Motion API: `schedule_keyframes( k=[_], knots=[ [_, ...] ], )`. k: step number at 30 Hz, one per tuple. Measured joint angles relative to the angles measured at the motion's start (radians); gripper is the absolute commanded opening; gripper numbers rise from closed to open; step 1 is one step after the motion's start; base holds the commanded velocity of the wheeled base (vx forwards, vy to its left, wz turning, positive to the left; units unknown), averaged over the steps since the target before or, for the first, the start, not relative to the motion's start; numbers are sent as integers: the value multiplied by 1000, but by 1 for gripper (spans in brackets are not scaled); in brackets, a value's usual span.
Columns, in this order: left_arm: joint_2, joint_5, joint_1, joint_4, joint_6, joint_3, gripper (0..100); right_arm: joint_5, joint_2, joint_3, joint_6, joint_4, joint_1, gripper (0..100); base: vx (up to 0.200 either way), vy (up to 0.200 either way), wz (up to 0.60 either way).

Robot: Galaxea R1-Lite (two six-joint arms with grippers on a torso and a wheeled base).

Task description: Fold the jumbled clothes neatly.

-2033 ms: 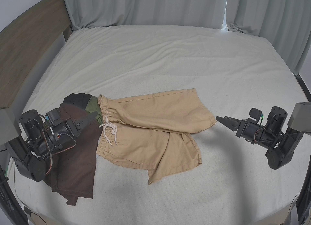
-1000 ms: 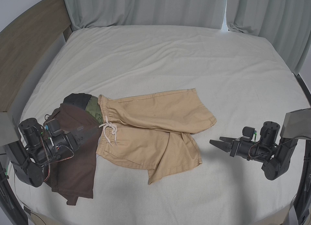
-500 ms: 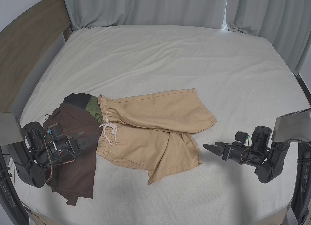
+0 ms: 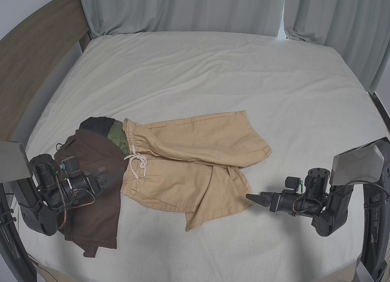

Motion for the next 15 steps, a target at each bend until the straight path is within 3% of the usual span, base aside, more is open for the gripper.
schedule_keyframes(
  k=[15],
  knots=[
    [0, 0, 0, 0, -5, -1, 100, 0, 76, -27, 8, -2, 34, 100, 0, 0, 0]
  ],
)
